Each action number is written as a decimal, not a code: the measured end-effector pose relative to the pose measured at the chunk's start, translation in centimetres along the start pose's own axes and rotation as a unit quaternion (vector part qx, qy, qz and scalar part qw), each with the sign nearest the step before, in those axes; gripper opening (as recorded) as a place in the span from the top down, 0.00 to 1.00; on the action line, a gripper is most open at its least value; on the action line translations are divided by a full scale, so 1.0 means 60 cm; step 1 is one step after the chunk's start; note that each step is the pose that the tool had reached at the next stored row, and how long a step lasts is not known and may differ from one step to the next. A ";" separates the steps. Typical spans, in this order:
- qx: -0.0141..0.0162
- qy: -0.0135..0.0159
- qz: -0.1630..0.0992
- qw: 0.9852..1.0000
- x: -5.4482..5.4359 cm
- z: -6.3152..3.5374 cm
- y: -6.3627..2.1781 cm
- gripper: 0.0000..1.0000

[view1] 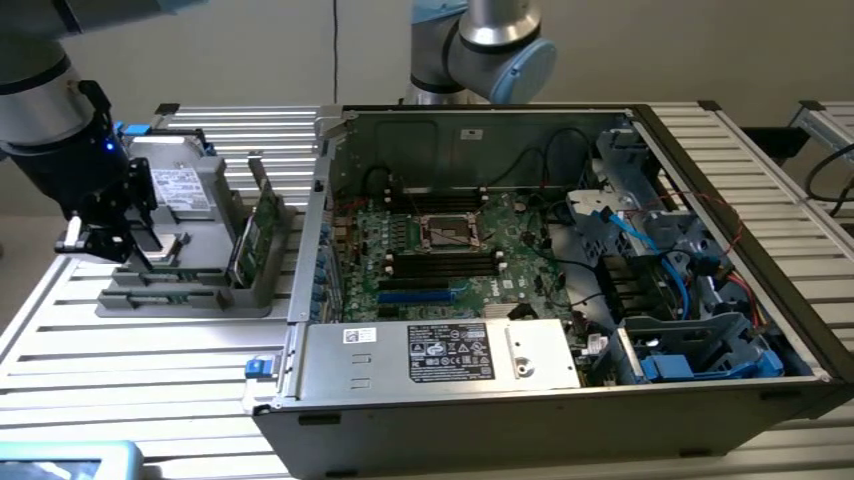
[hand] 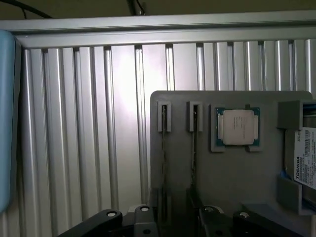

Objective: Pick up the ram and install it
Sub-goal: 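Pick up the ram and move it above insertion slot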

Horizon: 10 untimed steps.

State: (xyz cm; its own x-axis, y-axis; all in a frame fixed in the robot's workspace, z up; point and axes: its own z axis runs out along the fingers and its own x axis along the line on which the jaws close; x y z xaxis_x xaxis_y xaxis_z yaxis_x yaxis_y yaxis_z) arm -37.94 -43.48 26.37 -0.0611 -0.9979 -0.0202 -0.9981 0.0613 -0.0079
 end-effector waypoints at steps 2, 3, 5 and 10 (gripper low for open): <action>0.000 0.000 0.000 1.000 0.001 0.006 -0.002 0.64; 0.000 0.000 0.000 1.000 0.002 0.009 -0.003 0.64; 0.000 0.000 0.000 1.000 0.002 0.015 -0.004 0.64; 0.000 0.000 0.000 1.000 0.003 0.030 -0.007 0.64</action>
State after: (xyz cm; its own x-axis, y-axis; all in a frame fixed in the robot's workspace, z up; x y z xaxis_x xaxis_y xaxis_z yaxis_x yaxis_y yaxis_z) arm -37.50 -43.66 24.55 -0.0610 -0.9979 -0.0200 -0.9981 0.0612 -0.0077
